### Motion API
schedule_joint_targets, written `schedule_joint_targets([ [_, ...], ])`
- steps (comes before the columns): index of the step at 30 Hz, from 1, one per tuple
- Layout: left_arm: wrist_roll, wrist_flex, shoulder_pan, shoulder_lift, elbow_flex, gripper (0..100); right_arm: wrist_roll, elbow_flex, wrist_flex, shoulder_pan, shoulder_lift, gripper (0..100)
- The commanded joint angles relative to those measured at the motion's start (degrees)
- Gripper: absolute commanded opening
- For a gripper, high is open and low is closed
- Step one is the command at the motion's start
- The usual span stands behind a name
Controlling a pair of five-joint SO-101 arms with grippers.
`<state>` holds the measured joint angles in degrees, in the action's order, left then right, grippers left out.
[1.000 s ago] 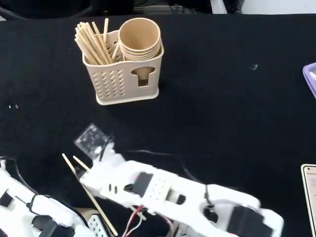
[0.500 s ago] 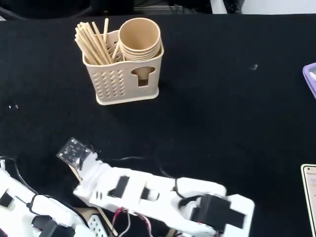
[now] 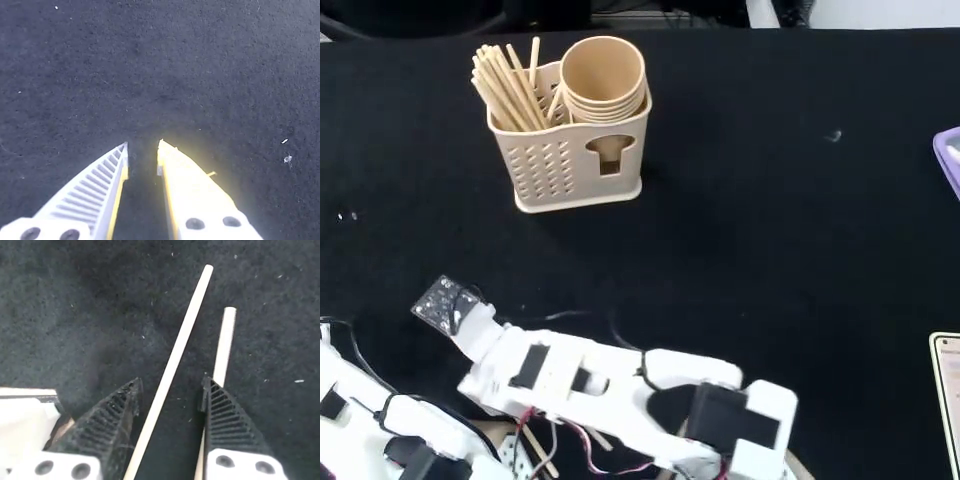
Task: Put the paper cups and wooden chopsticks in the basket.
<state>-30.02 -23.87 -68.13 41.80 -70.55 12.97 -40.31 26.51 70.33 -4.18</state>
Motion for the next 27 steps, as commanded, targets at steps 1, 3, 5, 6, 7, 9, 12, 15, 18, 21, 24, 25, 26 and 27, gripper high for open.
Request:
schedule_joint_targets([
  [1, -0.4, 0.2, -0.2, 0.6, 4.1, 11, -4.8, 5.1, 4.3, 0.1, -1.5, 19.2],
  [3, -0.4, 0.2, -0.2, 0.6, 4.1, 11, -6.9, 6.6, 6.5, 0.2, -2.6, 19.1],
  [5, -0.4, 0.2, -0.2, 0.6, 4.1, 11, -9.2, 7.9, 8.4, 0.2, -3.3, 19.1],
  [6, -0.3, 0.2, -0.2, 0.6, 4.1, 11, -10.5, 8.1, 9.1, 0.2, -3.4, 19.1],
  [7, -0.3, 0.2, -0.2, 0.6, 4.1, 11, -12.0, 8.2, 9.5, 0.2, -3.5, 18.9],
  [9, -0.3, 0.2, -0.2, 0.6, 4.1, 11, -14.8, 8.1, 9.8, 0.1, -3.5, 18.8],
  [12, -0.3, 0.2, -0.2, 0.6, 4.1, 11, -17.1, 8.0, 9.8, 0.0, -3.5, 14.9],
  [15, -0.3, 0.2, -0.2, 0.6, 4.1, 11, -19.6, 8.0, 9.8, 0.0, -3.5, 0.4],
  [18, -0.3, 0.2, -0.2, 0.6, 4.1, 11, -20.8, 8.3, 11.7, 0.0, -3.4, 1.5],
  [21, -0.3, 0.2, -0.2, 0.6, 4.1, 11, -20.9, 9.0, 14.9, -0.1, -1.3, 1.1],
  [24, -0.3, 0.2, -0.2, 0.6, 4.1, 11, -20.9, 8.8, 18.1, -1.8, 3.0, 1.1],
  [25, -0.3, 0.2, -0.2, 0.6, 4.1, 11, -20.9, 8.7, 18.8, -2.8, 4.2, 1.1],
  [26, -0.3, 0.2, -0.2, 0.6, 4.1, 11, -20.9, 8.0, 18.8, -4.0, 4.8, 1.1],
  [27, -0.3, 0.2, -0.2, 0.6, 4.1, 11, -20.9, 7.3, 18.4, -5.0, 5.1, 1.1],
])
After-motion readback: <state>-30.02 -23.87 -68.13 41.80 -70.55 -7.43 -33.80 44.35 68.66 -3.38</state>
